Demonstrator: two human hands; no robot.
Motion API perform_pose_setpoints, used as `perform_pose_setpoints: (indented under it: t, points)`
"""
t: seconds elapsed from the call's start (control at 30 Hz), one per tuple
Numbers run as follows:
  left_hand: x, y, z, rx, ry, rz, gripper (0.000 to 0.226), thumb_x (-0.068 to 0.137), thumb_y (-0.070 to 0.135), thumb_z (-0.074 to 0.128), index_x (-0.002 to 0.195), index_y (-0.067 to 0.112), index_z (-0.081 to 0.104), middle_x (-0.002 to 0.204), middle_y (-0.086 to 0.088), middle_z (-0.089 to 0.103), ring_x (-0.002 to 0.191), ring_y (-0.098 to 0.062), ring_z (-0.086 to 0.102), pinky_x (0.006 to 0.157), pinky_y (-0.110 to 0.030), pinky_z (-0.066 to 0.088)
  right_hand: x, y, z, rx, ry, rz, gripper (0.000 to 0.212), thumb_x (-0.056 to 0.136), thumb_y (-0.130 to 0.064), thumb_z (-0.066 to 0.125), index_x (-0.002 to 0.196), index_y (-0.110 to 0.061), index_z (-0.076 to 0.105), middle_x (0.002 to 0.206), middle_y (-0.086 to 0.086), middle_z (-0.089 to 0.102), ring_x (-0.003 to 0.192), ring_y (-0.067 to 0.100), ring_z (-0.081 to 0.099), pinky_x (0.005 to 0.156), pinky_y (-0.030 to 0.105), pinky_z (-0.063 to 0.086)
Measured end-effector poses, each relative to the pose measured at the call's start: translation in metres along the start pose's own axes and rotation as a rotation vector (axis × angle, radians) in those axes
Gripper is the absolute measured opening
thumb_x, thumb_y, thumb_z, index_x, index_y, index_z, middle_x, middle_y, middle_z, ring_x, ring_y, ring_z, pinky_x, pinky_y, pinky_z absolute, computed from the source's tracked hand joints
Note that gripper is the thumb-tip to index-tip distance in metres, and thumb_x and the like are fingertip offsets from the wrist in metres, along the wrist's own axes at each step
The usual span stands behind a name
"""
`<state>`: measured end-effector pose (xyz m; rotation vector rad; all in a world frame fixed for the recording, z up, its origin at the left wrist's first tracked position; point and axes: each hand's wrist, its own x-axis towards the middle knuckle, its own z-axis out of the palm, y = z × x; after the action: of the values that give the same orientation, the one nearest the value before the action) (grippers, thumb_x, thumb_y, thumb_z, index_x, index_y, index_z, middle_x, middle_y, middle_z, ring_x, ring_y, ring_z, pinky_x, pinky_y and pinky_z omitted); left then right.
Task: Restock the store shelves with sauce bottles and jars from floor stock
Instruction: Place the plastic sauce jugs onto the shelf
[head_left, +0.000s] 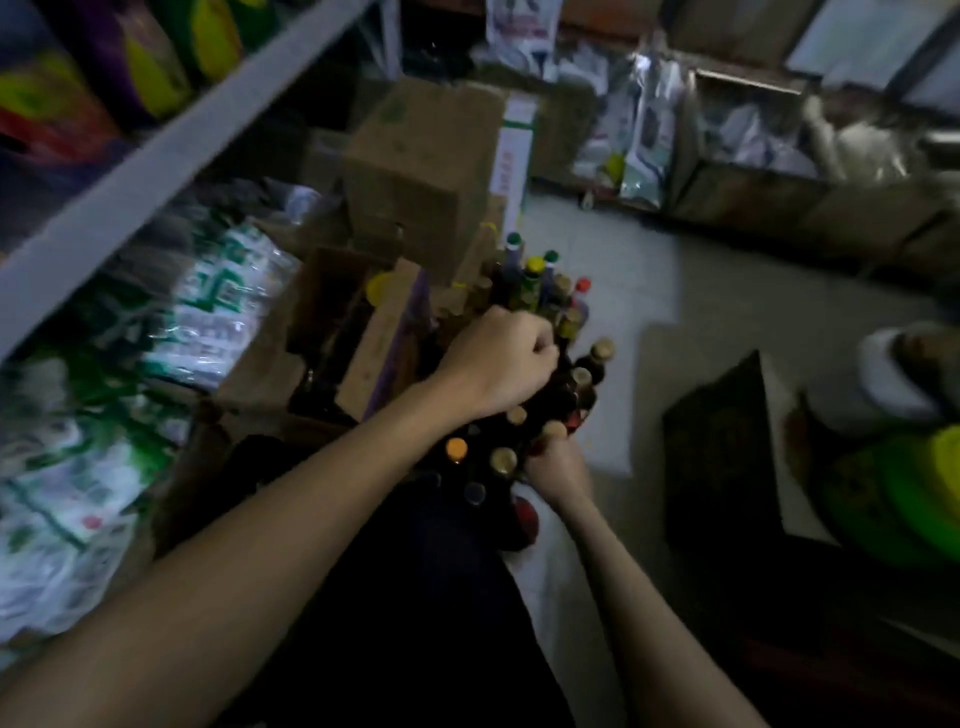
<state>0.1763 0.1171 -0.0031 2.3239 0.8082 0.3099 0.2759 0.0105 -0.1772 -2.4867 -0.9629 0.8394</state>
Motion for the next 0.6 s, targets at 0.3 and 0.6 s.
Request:
perform_pose_setpoints:
  t: [0.3, 0.6]
  points:
    - [-0.028, -0.098, 0.022, -0.167, -0.170, -0.314, 0.026, 0.094, 0.024, 0.055, 0.071, 0.018, 0.067, 0.064, 0.000, 0.067, 0.057, -0.015, 0.064, 0.057, -0.036, 0.053, -0.009, 0.077, 0.086, -0.081, -0.122, 0.004, 0.018, 0.096, -0.025, 0.052, 0.108, -0.013, 0.058, 0.102, 0.014, 0.066, 0.094, 0.035, 0.063, 0.076, 0.039, 0.051]
    - [-0.060, -0.105, 0.049, -0.264, -0.164, -0.394, 0.019, 0.093, 0.021, 0.057, 0.075, 0.021, 0.065, 0.074, 0.002, 0.069, 0.064, -0.011, 0.066, 0.065, -0.033, 0.052, -0.023, 0.093, 0.077, 0.239, 0.022, -0.044, 0.007, 0.091, -0.010, 0.064, 0.091, -0.017, 0.063, 0.091, 0.005, 0.065, 0.088, 0.027, 0.061, 0.071, 0.027, 0.048]
